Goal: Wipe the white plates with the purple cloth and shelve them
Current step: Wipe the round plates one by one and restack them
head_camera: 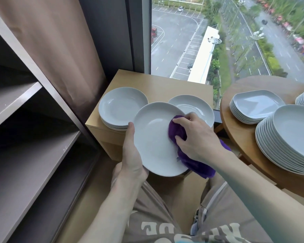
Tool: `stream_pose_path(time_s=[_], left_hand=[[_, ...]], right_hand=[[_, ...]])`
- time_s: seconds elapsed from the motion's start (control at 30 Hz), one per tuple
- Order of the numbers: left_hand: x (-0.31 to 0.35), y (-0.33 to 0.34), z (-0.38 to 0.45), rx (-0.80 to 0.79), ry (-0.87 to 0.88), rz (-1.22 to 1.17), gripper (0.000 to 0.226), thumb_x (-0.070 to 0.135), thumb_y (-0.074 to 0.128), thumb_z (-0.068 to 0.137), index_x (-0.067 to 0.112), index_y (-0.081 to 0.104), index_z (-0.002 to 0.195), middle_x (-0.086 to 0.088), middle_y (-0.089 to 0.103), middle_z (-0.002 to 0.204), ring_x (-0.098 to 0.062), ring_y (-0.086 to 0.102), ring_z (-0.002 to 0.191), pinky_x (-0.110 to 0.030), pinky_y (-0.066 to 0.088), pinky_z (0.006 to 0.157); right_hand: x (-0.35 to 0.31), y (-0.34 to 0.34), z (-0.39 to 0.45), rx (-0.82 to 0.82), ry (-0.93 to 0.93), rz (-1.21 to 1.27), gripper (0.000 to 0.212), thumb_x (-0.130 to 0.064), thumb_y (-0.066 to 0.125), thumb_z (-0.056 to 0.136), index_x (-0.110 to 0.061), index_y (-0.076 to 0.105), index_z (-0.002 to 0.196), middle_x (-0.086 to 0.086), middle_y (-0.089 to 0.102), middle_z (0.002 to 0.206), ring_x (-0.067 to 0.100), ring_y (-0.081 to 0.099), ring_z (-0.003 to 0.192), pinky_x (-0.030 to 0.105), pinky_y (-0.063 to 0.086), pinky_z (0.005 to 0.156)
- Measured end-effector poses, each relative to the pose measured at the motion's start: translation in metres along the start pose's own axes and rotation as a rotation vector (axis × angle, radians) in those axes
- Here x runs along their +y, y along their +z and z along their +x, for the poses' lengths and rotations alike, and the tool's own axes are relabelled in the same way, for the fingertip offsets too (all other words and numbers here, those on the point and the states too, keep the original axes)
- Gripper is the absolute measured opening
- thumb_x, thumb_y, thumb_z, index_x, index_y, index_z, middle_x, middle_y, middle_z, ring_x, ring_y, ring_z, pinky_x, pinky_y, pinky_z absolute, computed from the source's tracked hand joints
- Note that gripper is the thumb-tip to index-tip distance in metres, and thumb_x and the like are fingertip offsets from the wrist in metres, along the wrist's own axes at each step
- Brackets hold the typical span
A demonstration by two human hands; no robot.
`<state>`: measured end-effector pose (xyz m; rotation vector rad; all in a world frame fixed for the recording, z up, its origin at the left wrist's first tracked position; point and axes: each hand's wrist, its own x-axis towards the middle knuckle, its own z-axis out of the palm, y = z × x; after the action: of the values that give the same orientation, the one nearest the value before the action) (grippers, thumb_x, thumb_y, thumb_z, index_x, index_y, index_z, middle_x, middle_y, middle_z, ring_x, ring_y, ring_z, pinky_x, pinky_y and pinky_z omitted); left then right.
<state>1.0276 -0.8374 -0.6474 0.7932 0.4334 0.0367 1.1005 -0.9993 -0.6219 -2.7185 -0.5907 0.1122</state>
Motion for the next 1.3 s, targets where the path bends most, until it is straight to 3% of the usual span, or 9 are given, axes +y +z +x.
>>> stream_pose_path(time_s=[0.1, 0.23, 0.37, 0.5, 0.7, 0.9, 1.07, 1.2, 1.3], left_hand=[[-0.003, 0.005, -0.003, -0.033, -0.018, 0.070, 0.059, 0.057, 0.027, 0.107, 0.023, 0.069, 0.130, -0.011, 0.073, 0.127, -0.031, 0.070, 0.116, -0.051, 0.055, 0.101], [-0.007, 0.004, 0.001, -0.013, -0.027, 0.079, 0.059, 0.054, 0.028, 0.109, 0.017, 0.063, 0.140, -0.011, 0.070, 0.134, -0.029, 0.064, 0.127, -0.050, 0.046, 0.113], [-0.006, 0.001, 0.003, 0.081, -0.062, -0.040, 0.059, 0.057, 0.036, 0.107, 0.013, 0.068, 0.130, -0.016, 0.071, 0.130, -0.030, 0.069, 0.120, -0.048, 0.051, 0.106], [0.000, -0.003, 0.005, 0.100, -0.128, -0.150, 0.065, 0.062, 0.037, 0.104, 0.010, 0.074, 0.118, -0.019, 0.074, 0.119, -0.034, 0.074, 0.103, -0.045, 0.058, 0.090], [0.008, -0.006, 0.011, 0.063, -0.046, -0.090, 0.063, 0.063, 0.032, 0.105, 0.018, 0.068, 0.131, -0.014, 0.074, 0.124, -0.037, 0.069, 0.115, -0.056, 0.048, 0.109], [0.003, -0.002, 0.006, -0.006, 0.015, 0.039, 0.062, 0.062, 0.029, 0.106, 0.023, 0.061, 0.141, -0.012, 0.070, 0.133, -0.036, 0.066, 0.124, -0.060, 0.048, 0.109], [-0.009, 0.010, 0.001, -0.028, -0.091, 0.144, 0.062, 0.062, 0.031, 0.107, 0.021, 0.062, 0.140, -0.008, 0.072, 0.131, -0.030, 0.068, 0.122, -0.055, 0.048, 0.111], [-0.015, 0.015, 0.000, -0.049, -0.198, 0.167, 0.068, 0.069, 0.026, 0.104, 0.025, 0.068, 0.135, -0.006, 0.075, 0.126, -0.025, 0.070, 0.119, -0.046, 0.050, 0.109], [-0.013, 0.010, 0.004, -0.027, -0.210, 0.153, 0.074, 0.073, 0.022, 0.101, 0.026, 0.068, 0.134, -0.009, 0.074, 0.128, -0.025, 0.069, 0.121, -0.046, 0.049, 0.110]], right_hand=[[-0.009, 0.002, 0.013, 0.072, -0.022, 0.018, 0.049, -0.030, 0.063, 0.094, -0.027, 0.054, 0.142, 0.002, 0.052, 0.132, 0.027, 0.051, 0.119, 0.038, 0.048, 0.092], [-0.037, 0.008, 0.017, 0.052, -0.160, 0.065, 0.050, -0.028, 0.063, 0.091, -0.028, 0.057, 0.140, -0.001, 0.055, 0.135, 0.026, 0.051, 0.123, 0.040, 0.046, 0.099], [-0.059, 0.008, 0.004, -0.124, -0.369, 0.048, 0.051, -0.029, 0.061, 0.090, -0.034, 0.056, 0.140, -0.008, 0.058, 0.129, 0.021, 0.053, 0.113, 0.037, 0.048, 0.094], [-0.062, -0.004, -0.008, -0.302, -0.415, -0.016, 0.043, -0.028, 0.059, 0.088, -0.038, 0.061, 0.130, -0.012, 0.059, 0.121, 0.018, 0.051, 0.105, 0.038, 0.049, 0.090], [-0.036, -0.017, -0.020, -0.442, -0.299, -0.129, 0.037, -0.029, 0.059, 0.088, -0.037, 0.063, 0.123, -0.013, 0.057, 0.119, 0.017, 0.052, 0.107, 0.035, 0.051, 0.088], [0.008, -0.015, -0.003, -0.342, -0.134, -0.196, 0.039, -0.023, 0.062, 0.090, -0.037, 0.065, 0.126, -0.005, 0.057, 0.118, 0.021, 0.052, 0.105, 0.039, 0.056, 0.081], [0.018, -0.007, 0.018, -0.109, -0.036, -0.282, 0.039, -0.019, 0.056, 0.092, -0.030, 0.061, 0.130, 0.002, 0.055, 0.122, 0.029, 0.050, 0.108, 0.038, 0.047, 0.079], [-0.005, 0.003, 0.022, 0.058, -0.118, -0.165, 0.048, -0.021, 0.060, 0.091, -0.026, 0.054, 0.138, 0.000, 0.058, 0.134, 0.030, 0.050, 0.113, 0.041, 0.046, 0.092], [-0.026, 0.005, 0.015, 0.035, -0.197, -0.004, 0.054, -0.021, 0.063, 0.088, -0.027, 0.050, 0.140, -0.005, 0.061, 0.134, 0.025, 0.050, 0.116, 0.037, 0.045, 0.093]])
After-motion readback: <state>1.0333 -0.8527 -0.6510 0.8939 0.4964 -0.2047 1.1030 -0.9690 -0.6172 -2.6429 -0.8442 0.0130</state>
